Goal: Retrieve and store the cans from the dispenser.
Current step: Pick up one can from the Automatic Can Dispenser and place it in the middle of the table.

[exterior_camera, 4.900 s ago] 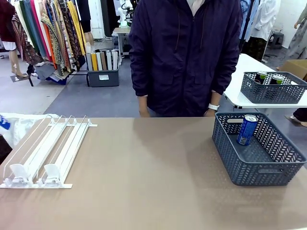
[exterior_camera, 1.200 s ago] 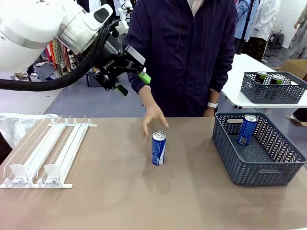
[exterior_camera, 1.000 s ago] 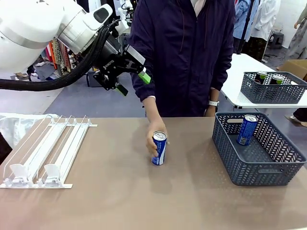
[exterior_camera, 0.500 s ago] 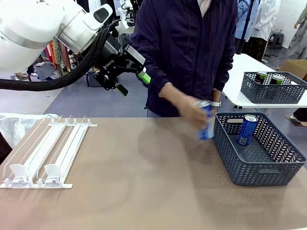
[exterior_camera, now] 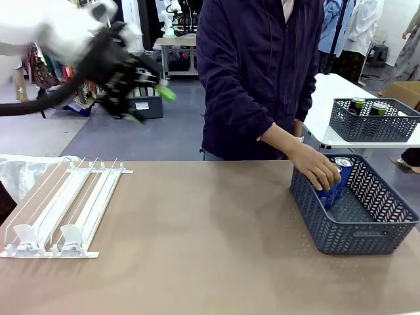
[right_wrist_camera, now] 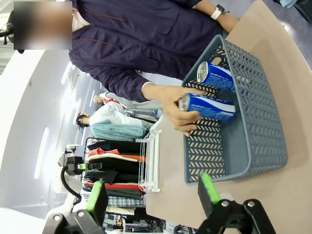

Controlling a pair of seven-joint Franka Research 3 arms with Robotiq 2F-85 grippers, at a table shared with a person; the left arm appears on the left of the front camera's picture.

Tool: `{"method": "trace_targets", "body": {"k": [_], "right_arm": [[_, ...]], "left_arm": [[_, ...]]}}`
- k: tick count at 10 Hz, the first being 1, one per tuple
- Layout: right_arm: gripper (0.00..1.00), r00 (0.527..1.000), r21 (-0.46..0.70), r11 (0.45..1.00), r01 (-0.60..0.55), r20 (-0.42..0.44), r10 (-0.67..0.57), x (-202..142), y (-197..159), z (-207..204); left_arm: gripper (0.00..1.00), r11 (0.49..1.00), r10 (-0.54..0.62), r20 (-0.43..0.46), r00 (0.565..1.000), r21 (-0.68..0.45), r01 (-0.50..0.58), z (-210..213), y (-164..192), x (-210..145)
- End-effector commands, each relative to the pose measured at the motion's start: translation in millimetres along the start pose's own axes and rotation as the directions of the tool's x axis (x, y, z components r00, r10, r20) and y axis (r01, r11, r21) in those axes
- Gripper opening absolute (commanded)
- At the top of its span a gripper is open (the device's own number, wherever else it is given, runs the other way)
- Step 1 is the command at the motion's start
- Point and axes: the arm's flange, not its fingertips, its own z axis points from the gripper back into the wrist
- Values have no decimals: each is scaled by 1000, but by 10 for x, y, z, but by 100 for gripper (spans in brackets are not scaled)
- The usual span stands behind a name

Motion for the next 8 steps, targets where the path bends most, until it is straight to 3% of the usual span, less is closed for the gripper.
{"method": "trace_targets", "body": {"k": [1,3,4,6,8], "right_arm": [[100,1000,23,999,-25,20,24,32,23,-14],[100,1000,23,999,-25,20,24,32,23,-14],[100,1000,23,999,-25,20,24,32,23,-14],[100,1000,23,999,-25,20,24,32,23,-14],[100,1000,23,999,-25,20,24,32,23,-14]], "left_arm": [[100,986,134,56,989,-108,-127,706,642,-429],[100,908,306,95,947,-327,-261,1393,1452,-801],[100,839,321,72,944,-484,-248,1510,1793,-986],[100,780,395,91,914,-560,-281,1379,2189,-1264],[100,743,430,40,902,-584,-328,1253,2405,-1333]]}}
